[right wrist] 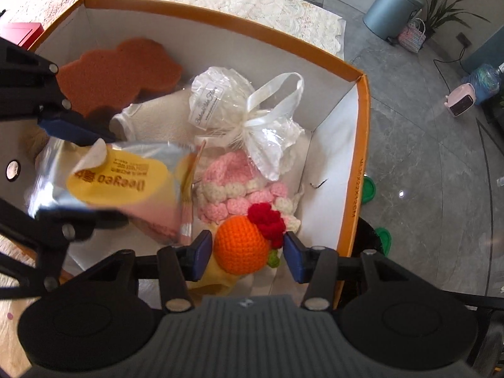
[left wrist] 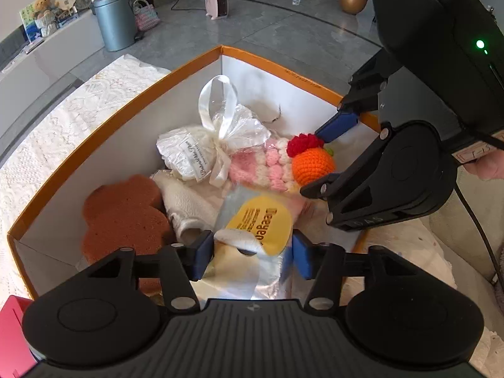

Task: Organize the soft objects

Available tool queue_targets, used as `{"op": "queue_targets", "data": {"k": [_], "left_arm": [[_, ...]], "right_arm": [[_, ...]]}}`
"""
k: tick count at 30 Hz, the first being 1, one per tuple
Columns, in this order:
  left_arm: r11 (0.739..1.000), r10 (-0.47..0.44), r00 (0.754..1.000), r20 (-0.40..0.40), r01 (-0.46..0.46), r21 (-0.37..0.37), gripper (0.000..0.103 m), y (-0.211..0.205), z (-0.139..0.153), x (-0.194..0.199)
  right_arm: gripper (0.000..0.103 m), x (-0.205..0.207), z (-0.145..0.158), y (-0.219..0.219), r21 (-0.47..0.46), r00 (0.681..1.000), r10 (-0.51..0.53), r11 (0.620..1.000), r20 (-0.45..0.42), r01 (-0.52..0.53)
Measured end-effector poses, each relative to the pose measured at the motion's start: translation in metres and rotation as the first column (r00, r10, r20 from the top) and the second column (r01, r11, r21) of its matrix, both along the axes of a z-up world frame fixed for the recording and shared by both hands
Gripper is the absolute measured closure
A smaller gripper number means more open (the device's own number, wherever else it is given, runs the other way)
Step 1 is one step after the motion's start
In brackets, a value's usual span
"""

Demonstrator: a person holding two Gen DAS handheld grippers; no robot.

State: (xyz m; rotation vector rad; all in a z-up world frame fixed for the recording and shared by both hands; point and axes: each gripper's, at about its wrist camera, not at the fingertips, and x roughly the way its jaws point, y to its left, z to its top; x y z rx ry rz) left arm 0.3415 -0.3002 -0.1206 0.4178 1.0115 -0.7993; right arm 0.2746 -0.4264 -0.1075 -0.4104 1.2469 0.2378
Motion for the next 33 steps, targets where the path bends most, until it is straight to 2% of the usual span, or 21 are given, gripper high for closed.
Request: {"op": "queue_targets", "data": {"k": [4, 7, 12, 14, 16, 20, 23, 28, 30, 33], "left_arm": [[0.999, 0.017, 0.999, 0.036, -0.015, -0.045, 0.024, 0.005, 0.017, -0.005], [0.997, 0.028, 0.998, 0.050, -0.025, -0.074, 0.023, 0.010, 0.033, -0.005], [0.992, 0.072, 0.989, 0.127, -0.058, -0.110, 0.023, 0.029, 0.061, -0.018], [0.988, 0.102, 0.983, 0.154, -0.081, -0.135, 0.023, 0.040, 0.073, -0.024], [0.982, 0.134, 0.971, 0.200, -0.103, -0.161, 0.023, 0.051, 0.084, -0.034], [0.968, 0.199, 0.941, 0.274, -0.145, -0.204, 0.023, 0.072, 0.103, -0.054], [0.954, 0.258, 0.909, 0.328, -0.185, -0.237, 0.023, 0.089, 0.113, -0.071], [0.915, 0.377, 0.826, 0.418, -0.263, -0.305, 0.021, 0.125, 0.127, -0.105], [0.889, 0.438, 0.784, 0.441, -0.306, -0.341, 0.017, 0.142, 0.130, -0.119], [0.861, 0.502, 0.700, 0.508, -0.352, -0.366, 0.015, 0.161, 0.127, -0.145]], "right_arm": [[0.041, -0.003, 0.009, 0.001, -0.012, 1.000, 0.001, 1.000, 0.013, -0.001], [0.036, -0.008, 0.023, 0.002, -0.014, 0.999, -0.011, 1.000, 0.043, 0.011], [0.030, -0.031, 0.054, 0.007, 0.020, 0.992, -0.051, 0.999, 0.112, 0.049], [0.028, -0.038, 0.070, 0.011, 0.053, 0.986, -0.077, 0.996, 0.146, 0.070], [0.022, -0.047, 0.083, 0.013, 0.097, 0.977, -0.112, 0.991, 0.179, 0.096], [0.021, -0.067, 0.108, 0.024, 0.207, 0.950, -0.196, 0.967, 0.242, 0.147], [0.017, -0.085, 0.121, 0.035, 0.275, 0.925, -0.248, 0.947, 0.287, 0.169], [0.014, -0.125, 0.136, 0.059, 0.363, 0.873, -0.302, 0.918, 0.382, 0.160], [0.014, -0.142, 0.136, 0.072, 0.384, 0.839, -0.325, 0.911, 0.435, 0.154], [0.014, -0.170, 0.134, 0.089, 0.453, 0.787, -0.385, 0.879, 0.483, 0.152]]}}
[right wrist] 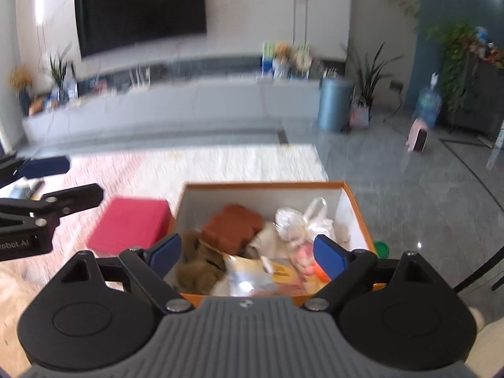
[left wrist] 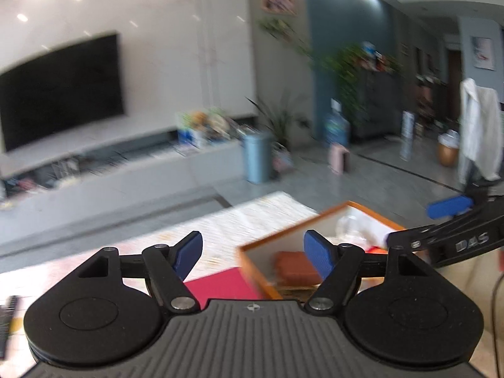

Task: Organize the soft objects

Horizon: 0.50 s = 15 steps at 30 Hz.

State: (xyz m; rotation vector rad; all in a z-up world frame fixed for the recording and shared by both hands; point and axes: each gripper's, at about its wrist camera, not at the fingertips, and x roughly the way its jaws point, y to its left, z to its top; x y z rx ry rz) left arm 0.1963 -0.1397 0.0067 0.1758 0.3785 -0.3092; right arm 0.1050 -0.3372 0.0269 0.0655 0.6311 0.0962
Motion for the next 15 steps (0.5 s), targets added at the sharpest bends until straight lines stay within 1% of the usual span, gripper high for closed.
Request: {"op": "queue_targets", "data": {"k": [2, 3, 6, 8, 11, 13, 15], "left_arm": [[0.998, 0.059, 0.996, 0.060, -0.060, 0.017, 0.010, 0.008, -0.005, -0.018], [0.996, 0.084, 0.993, 0.086, -0.086, 0.020, 0.010, 0.010, -0.008, -0.025], [0.990, 0.133, 0.984, 0.120, -0.136, 0.022, 0.008, 0.012, -0.014, -0.041], [0.989, 0.148, 0.982, 0.113, -0.149, -0.007, 0.006, 0.014, -0.015, -0.048], [0.982, 0.179, 0.982, 0.067, -0.173, -0.078, 0.004, 0.021, -0.017, -0.048], [0.977, 0.187, 0.982, 0.035, -0.182, -0.108, 0.004, 0.024, -0.022, -0.045], [0.973, 0.199, 0.980, 0.013, -0.196, -0.119, 0.004, 0.029, -0.027, -0.041]], "right_arm": [[0.013, -0.018, -0.003, 0.011, 0.064, 0.999, -0.017, 0.998, 0.049, 0.014], [0.013, -0.026, -0.005, 0.016, 0.086, 0.997, -0.033, 0.996, 0.075, 0.026], [0.012, -0.050, -0.012, 0.036, 0.101, 0.985, -0.085, 0.992, 0.150, 0.070], [0.012, -0.064, -0.019, 0.049, 0.097, 0.973, -0.126, 0.989, 0.193, 0.109], [0.011, -0.082, -0.034, 0.065, 0.083, 0.956, -0.165, 0.985, 0.241, 0.150], [0.011, -0.089, -0.045, 0.073, 0.066, 0.952, -0.170, 0.985, 0.254, 0.158], [0.011, -0.095, -0.055, 0.080, 0.061, 0.951, -0.170, 0.985, 0.259, 0.160]]}}
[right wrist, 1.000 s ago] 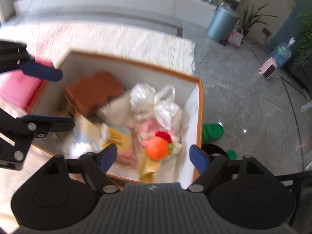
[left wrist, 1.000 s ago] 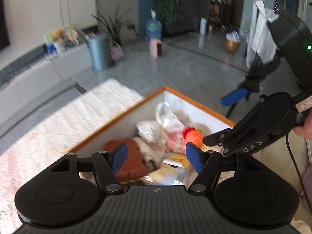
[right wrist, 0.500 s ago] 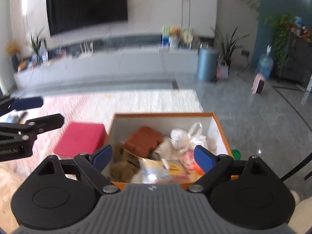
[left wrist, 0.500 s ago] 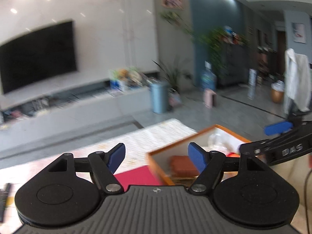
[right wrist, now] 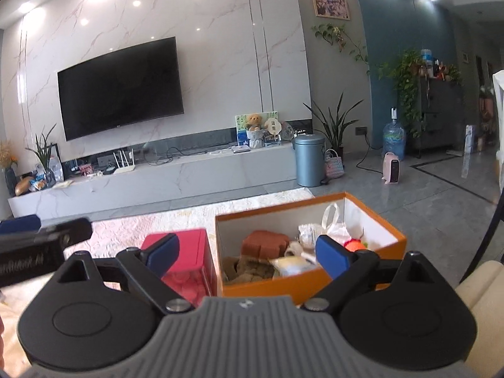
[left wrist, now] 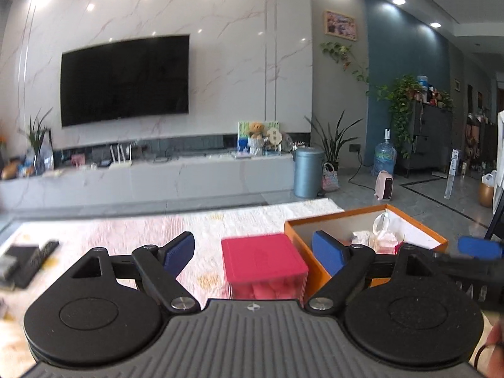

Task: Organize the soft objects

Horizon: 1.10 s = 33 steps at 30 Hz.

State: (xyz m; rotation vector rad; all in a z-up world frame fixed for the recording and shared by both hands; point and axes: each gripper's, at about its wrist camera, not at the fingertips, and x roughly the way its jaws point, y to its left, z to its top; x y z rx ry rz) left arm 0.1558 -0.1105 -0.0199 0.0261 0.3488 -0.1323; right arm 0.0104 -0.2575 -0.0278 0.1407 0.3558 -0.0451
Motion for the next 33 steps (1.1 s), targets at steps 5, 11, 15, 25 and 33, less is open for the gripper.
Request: {"op": "queue_targets", "data": {"k": [5, 11, 15, 25, 33], "left_arm": [[1.000, 0.010, 1.000, -0.008, -0.009, 0.025, 0.004, -0.002, -0.018, 0.006], [1.000, 0.016, 0.998, -0.054, -0.016, -0.001, 0.004, 0.001, -0.035, 0.006], [1.000, 0.016, 0.995, -0.094, -0.016, -0.003, 0.004, 0.003, -0.045, 0.013], [1.000, 0.007, 0.980, -0.197, -0.003, 0.016, 0.004, -0.006, -0.075, 0.016], [0.999, 0.018, 0.976, -0.218, -0.009, 0.042, 0.004, -0.006, -0.076, 0.016]], "right_arm": [[0.006, -0.009, -0.017, 0.006, -0.016, 0.999, -0.003, 1.000, 0.034, 0.004], [0.005, -0.009, -0.031, 0.001, -0.003, 0.999, -0.022, 1.000, 0.030, 0.022], [0.004, -0.002, -0.039, -0.003, 0.015, 1.000, -0.031, 0.999, 0.005, 0.031], [0.004, 0.015, -0.061, -0.022, 0.104, 0.993, -0.072, 0.991, -0.091, 0.082], [0.004, 0.019, -0.067, -0.019, 0.081, 0.992, -0.050, 0.995, -0.113, 0.060]]}}
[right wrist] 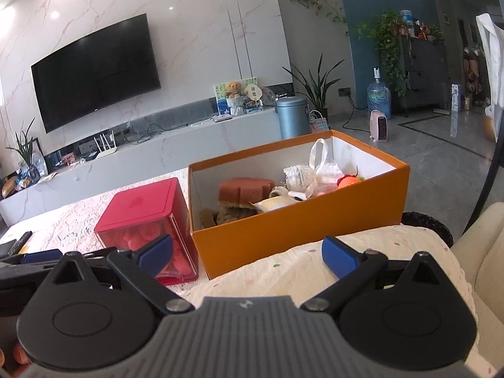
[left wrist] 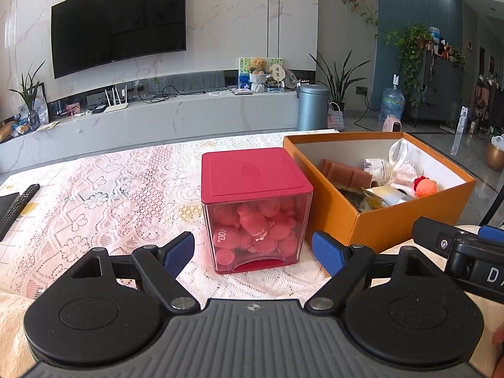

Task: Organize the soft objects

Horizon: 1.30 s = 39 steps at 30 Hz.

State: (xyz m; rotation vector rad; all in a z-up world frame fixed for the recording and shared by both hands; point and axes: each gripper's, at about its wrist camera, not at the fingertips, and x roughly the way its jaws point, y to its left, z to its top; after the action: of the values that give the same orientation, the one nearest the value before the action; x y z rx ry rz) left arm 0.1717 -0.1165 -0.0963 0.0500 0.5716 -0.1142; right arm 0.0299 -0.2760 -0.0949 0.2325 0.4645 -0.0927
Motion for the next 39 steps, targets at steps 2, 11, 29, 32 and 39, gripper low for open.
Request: {"op": "queue_targets", "data": {"k": [2, 11, 29, 32, 39], "left_arm": [[1.000, 0.004, 1.000, -0.003, -0.004, 0.005, 0.004, 0.000, 0.001, -0.001], [1.000, 0.005, 1.000, 0.004, -0.005, 0.009, 0.004, 0.001, 0.007, -0.003], [1.000, 0.011, 1.000, 0.014, -0.011, 0.006, 0.004, 0.005, 0.012, -0.006], [1.000, 0.014, 1.000, 0.014, -0.014, 0.004, 0.004, 0.006, 0.012, -0.005], [1.000, 0.011, 1.000, 0.017, -0.011, 0.000, 0.004, 0.006, 0.013, -0.006]], "right_arm": [[0.004, -0.001, 0.000, -0.001, 0.008, 1.000, 0.001, 1.000, 0.001, -0.001], [0.004, -0.002, 0.001, -0.003, 0.019, 1.000, 0.001, 1.000, 0.007, -0.001], [0.004, -0.001, 0.003, -0.001, 0.014, 1.000, 0.003, 1.000, 0.009, -0.004], [0.004, -0.001, 0.003, -0.001, 0.014, 1.000, 0.003, 1.000, 0.009, -0.003], [0.004, -0.001, 0.002, -0.001, 0.014, 1.000, 0.003, 1.000, 0.009, -0.004]]}}
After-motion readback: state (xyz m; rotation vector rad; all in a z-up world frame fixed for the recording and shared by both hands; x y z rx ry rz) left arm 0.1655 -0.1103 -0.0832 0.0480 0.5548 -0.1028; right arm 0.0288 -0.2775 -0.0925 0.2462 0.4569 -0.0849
